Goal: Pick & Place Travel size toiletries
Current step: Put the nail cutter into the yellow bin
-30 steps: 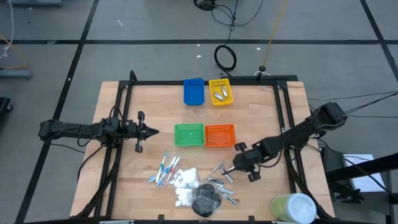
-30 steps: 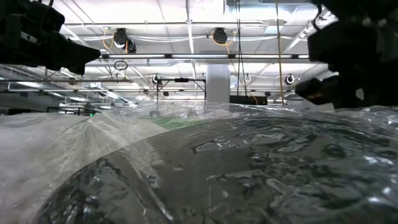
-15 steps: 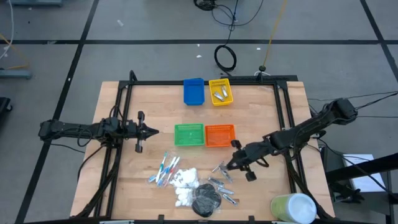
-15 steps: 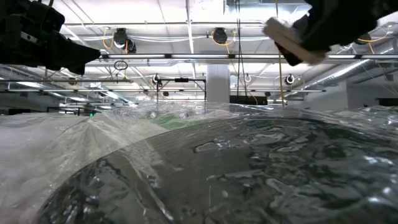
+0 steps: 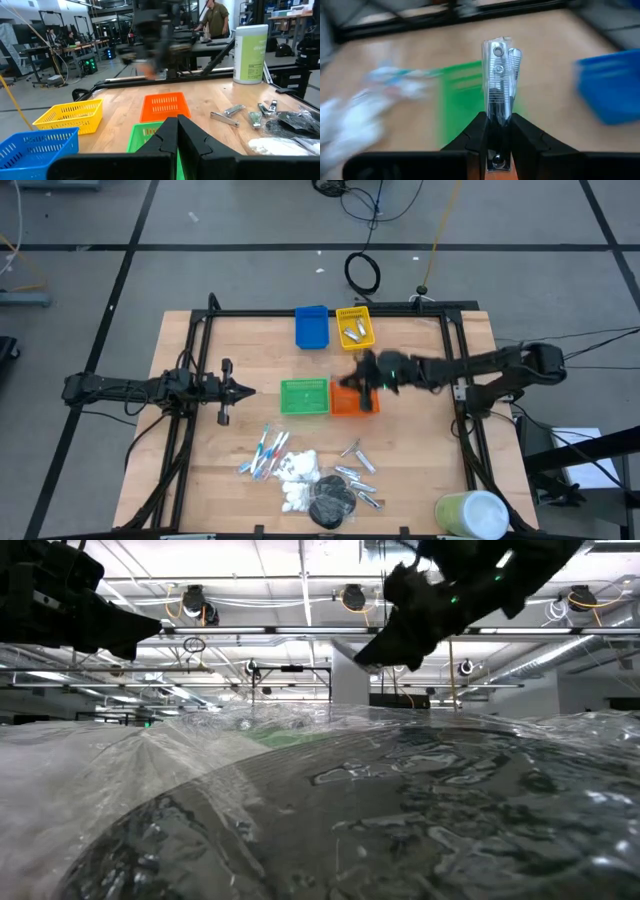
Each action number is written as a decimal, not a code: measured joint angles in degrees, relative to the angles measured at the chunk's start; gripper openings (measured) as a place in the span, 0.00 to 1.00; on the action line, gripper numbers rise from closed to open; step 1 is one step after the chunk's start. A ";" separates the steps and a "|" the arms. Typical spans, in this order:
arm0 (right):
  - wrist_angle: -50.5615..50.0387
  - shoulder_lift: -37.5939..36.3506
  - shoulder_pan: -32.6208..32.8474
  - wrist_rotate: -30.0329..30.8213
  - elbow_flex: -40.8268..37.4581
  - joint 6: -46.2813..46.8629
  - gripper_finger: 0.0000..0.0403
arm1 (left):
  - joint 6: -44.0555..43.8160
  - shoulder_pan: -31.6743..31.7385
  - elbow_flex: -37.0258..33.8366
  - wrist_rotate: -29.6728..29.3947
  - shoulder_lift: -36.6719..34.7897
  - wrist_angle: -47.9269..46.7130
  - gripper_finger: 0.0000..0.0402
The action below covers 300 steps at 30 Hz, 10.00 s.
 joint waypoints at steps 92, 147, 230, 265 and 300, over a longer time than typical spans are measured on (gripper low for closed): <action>-34.59 18.55 36.51 17.02 15.38 22.60 0.50 | 0.00 0.00 0.00 0.00 0.00 0.00 0.01; -25.29 -1.90 35.83 9.93 7.74 13.19 0.07 | 0.00 -0.02 0.00 -0.02 0.00 0.00 0.01; -8.99 7.12 -16.51 -10.94 11.19 -8.28 0.41 | 0.00 -0.02 -0.02 0.00 0.00 0.00 0.01; -1.07 12.38 26.21 1.68 -2.96 -7.81 0.54 | 0.00 -0.01 -0.02 -0.02 -0.02 0.00 0.01; -13.81 18.53 26.14 0.80 1.50 -8.32 0.25 | 0.00 -0.02 -0.02 0.00 0.00 0.00 0.01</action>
